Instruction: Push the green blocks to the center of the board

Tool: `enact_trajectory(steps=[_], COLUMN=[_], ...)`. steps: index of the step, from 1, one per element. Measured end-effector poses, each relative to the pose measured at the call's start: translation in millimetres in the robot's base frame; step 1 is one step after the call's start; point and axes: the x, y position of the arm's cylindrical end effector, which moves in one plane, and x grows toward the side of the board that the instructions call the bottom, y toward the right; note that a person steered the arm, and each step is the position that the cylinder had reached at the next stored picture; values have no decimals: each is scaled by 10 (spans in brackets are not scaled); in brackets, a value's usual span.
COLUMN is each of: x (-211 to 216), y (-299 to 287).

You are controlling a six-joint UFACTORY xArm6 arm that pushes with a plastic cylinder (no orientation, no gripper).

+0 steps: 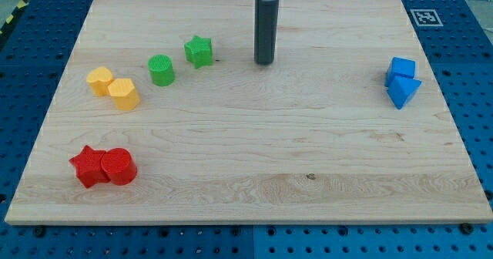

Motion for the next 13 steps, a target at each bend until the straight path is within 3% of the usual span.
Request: enact_trajectory(steps=[1,2,4,5,6,10,13], x=[-929,-1411,-1113,-1055,-1030,-79,219], y=[-437,-967,-1842,-1994,-2020,-2396,-2383])
